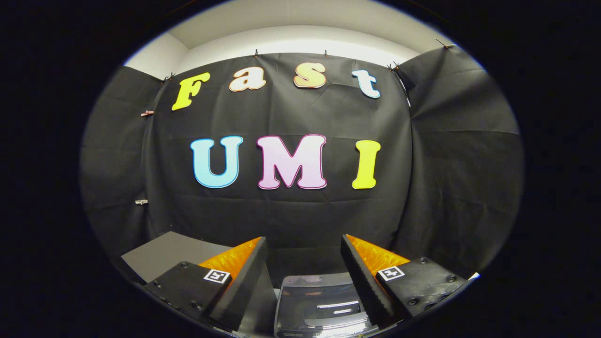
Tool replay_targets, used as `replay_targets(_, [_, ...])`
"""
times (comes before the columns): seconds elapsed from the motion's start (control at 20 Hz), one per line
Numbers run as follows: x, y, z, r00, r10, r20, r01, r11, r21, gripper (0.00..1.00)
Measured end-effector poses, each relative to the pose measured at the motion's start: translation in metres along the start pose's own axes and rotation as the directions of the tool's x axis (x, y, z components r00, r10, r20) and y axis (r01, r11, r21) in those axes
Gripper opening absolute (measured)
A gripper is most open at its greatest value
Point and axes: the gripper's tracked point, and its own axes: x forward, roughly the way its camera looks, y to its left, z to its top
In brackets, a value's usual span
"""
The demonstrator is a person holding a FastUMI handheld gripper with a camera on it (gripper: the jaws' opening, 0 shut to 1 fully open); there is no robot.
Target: Put the clothes into the washing machine and then close the washing machine lid.
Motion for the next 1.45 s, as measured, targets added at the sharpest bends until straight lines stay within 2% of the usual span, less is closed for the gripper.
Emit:
replay_targets(0.25, [-0.001,0.008,-0.005,1.000,0.028,-0.002,-0.028,1.000,0.013,0.98])
replay_targets(0.4, [0.000,0.008,-0.013,1.000,0.020,-0.005,-0.020,1.000,0.000,0.98])
replay_targets(1.0, [0.006,-0.001,-0.008,1.000,0.018,0.009,-0.019,0.997,0.071,0.98])
replay_targets(1.45, [0.008,0.007,-0.006,0.999,0.035,0.006,-0.035,0.998,0.056,0.98])
